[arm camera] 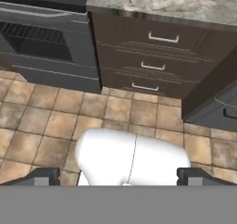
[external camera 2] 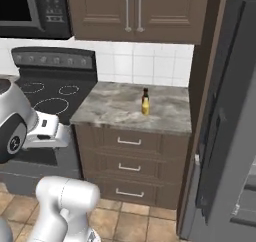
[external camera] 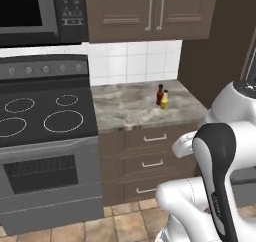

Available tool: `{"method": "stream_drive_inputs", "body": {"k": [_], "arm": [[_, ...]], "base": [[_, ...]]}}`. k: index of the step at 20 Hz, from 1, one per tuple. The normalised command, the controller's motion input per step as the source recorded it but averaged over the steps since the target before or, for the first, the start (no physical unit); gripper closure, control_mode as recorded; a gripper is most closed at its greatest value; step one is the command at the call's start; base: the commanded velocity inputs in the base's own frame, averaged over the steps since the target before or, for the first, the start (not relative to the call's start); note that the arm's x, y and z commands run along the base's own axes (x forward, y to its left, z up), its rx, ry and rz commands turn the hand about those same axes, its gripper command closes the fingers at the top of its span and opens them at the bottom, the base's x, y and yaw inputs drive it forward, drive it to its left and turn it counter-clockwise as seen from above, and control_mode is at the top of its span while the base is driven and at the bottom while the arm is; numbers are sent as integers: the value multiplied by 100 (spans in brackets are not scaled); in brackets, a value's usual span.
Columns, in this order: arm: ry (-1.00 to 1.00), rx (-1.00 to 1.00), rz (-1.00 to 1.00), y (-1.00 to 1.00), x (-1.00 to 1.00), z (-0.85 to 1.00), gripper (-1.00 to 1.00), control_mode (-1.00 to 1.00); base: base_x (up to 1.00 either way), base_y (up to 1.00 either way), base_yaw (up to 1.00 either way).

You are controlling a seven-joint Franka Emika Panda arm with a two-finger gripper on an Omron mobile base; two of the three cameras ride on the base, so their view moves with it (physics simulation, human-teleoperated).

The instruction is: Place the condiment bottle and mustard from the counter to the top shelf of the fridge. If the existing items in the fridge are on the top shelf, move them to other shelves.

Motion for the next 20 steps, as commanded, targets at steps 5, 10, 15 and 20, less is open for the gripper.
{"method": "stream_drive_inputs", "body": {"k": [5, 10, 15, 20], "arm": [[0, 0, 0, 0, 0, 0, -100, 100], [0, 0, 0, 0, 0, 0, -100, 100], [0, 0, 0, 0, 0, 0, -100, 100], [8, 0, -3, -51, 26, -25, -100, -100]], "base": [[100, 1, -3], [100, 0, -6], [71, -27, -7], [12, -27, -2]]}}
